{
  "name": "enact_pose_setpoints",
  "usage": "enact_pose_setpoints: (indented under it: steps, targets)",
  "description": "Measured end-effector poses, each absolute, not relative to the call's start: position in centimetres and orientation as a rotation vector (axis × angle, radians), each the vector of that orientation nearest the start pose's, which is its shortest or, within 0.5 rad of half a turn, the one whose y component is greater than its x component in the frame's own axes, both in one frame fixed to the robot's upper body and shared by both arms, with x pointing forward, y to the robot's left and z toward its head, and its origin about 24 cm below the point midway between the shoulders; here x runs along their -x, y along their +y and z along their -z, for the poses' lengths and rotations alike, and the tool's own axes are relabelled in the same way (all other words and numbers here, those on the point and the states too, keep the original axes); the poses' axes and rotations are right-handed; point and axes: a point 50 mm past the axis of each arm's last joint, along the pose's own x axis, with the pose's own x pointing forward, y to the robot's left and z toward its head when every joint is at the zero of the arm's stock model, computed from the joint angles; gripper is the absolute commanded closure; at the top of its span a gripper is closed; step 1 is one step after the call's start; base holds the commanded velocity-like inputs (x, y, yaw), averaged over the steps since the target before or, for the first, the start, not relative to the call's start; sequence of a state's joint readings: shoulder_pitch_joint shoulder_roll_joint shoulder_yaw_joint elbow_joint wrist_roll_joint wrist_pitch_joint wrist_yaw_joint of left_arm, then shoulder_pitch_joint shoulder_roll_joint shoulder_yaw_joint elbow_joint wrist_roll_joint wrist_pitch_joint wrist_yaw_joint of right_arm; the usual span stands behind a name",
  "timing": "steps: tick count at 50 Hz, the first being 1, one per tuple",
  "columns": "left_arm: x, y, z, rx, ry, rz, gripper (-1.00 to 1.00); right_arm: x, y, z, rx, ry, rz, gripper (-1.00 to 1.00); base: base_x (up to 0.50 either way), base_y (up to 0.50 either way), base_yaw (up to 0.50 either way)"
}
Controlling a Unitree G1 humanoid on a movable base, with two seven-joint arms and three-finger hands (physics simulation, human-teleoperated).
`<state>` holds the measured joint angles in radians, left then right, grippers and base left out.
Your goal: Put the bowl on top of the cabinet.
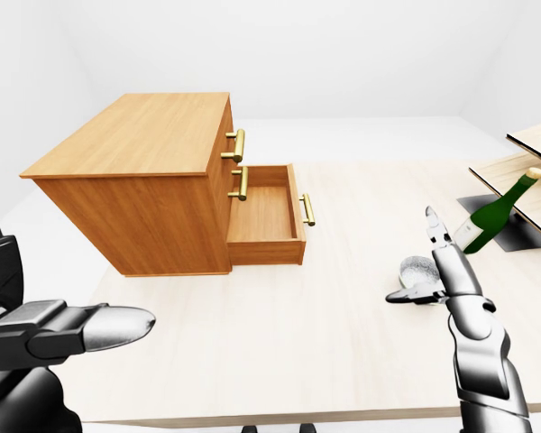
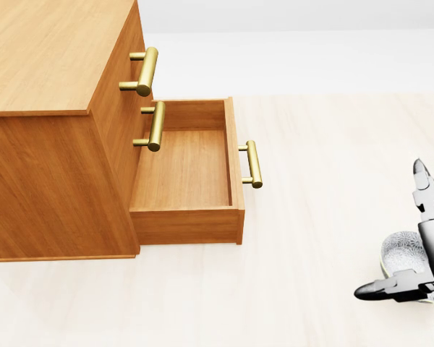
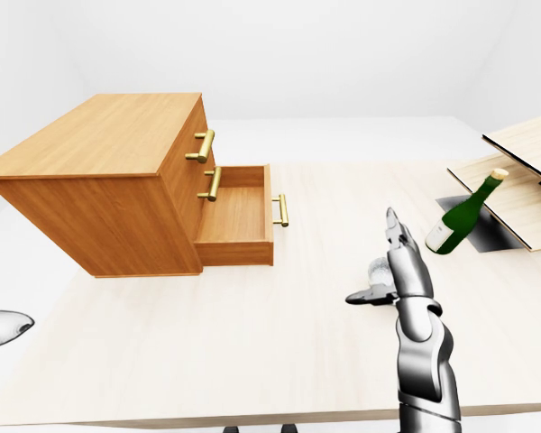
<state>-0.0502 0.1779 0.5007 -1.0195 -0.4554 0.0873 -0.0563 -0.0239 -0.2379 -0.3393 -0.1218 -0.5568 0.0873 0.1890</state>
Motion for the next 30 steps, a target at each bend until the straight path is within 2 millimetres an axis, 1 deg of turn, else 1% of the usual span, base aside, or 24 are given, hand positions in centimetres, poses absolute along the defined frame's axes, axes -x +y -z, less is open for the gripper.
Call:
enact_pose_setpoints:
  steps: [30]
  targets:
    - [-14.1, 21.1, -26.1, -0.025, -1.041, -0.058, -1.00, -24.6, -28.2, -7.3, 0.790, 0.149, 0.258, -1.00, 0.00, 0.00, 0.00]
